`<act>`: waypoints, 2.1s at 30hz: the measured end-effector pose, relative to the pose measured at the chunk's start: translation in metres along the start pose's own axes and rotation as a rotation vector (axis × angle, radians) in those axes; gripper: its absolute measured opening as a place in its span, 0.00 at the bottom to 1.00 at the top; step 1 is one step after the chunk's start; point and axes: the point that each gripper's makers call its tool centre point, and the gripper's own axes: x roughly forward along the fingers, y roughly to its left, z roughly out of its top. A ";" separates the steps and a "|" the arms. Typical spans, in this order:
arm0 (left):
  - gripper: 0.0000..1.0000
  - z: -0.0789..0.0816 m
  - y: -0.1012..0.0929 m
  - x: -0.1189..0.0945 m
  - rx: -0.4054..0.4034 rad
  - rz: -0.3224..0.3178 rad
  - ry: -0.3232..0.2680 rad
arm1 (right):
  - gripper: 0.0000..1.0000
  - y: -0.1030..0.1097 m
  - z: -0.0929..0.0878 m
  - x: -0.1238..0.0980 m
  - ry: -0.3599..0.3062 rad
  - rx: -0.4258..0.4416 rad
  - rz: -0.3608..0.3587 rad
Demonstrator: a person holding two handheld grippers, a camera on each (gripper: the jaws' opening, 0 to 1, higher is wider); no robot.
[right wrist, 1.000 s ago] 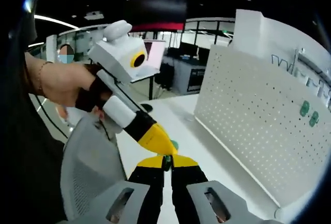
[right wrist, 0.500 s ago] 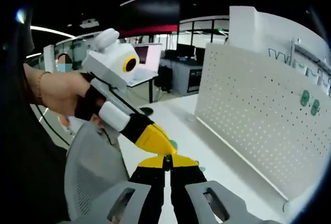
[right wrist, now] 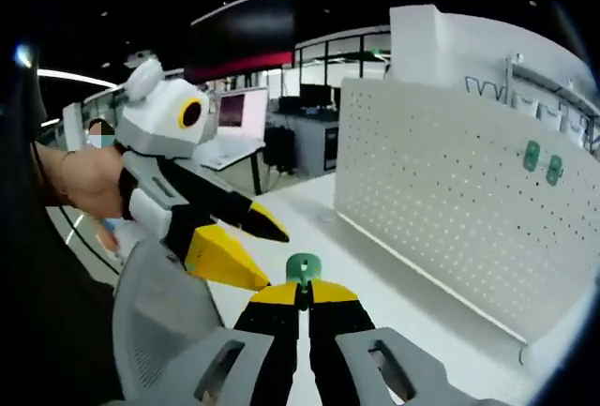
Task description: Insert the hook assembly into the mounting plate slot until the hook locks in place.
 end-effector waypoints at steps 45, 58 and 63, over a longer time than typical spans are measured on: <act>1.00 0.057 -0.018 -0.021 0.140 0.066 -0.223 | 0.00 -0.137 0.039 -0.026 -0.154 0.009 -0.327; 0.95 0.051 -0.001 -0.026 0.121 0.104 -0.200 | 0.00 -0.210 0.048 -0.051 -0.220 0.044 -0.507; 0.93 0.048 0.007 -0.026 0.093 0.110 -0.195 | 0.00 -0.236 0.052 -0.062 -0.240 0.042 -0.574</act>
